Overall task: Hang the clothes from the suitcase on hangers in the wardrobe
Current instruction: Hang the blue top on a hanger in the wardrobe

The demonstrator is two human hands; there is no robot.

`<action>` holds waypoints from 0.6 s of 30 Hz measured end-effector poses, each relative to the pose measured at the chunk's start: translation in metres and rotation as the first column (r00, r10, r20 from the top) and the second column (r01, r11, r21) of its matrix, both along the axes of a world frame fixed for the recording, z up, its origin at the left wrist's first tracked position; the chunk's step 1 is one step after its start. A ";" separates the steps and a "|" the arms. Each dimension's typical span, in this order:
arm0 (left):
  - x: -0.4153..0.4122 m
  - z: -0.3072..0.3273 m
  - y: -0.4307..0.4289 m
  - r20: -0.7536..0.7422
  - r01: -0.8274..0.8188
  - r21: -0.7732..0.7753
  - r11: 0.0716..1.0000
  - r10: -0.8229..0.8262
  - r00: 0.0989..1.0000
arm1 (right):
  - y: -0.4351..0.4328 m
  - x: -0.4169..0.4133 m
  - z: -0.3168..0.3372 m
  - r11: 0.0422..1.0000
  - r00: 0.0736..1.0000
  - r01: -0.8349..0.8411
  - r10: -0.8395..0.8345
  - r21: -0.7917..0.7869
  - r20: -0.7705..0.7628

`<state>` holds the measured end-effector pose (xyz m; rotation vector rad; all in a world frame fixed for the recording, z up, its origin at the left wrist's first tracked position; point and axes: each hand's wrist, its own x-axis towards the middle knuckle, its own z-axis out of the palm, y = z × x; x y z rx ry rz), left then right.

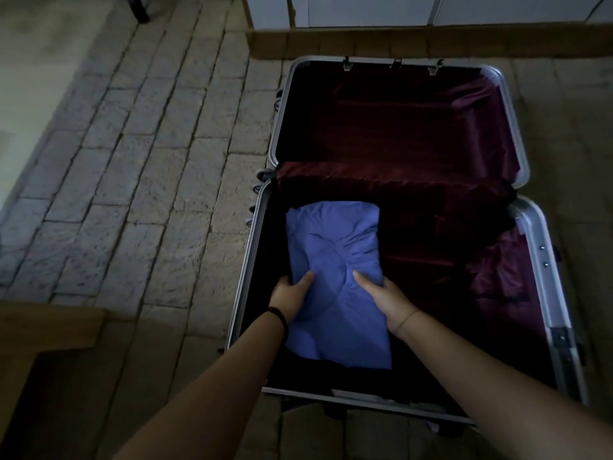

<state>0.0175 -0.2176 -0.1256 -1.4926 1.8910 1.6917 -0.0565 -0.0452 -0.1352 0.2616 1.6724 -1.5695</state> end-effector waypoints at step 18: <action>-0.026 0.261 0.033 -0.363 0.313 -0.099 0.944 -0.327 0.872 | 0.062 0.007 0.247 0.987 0.994 0.092 -0.098 -0.128 -0.042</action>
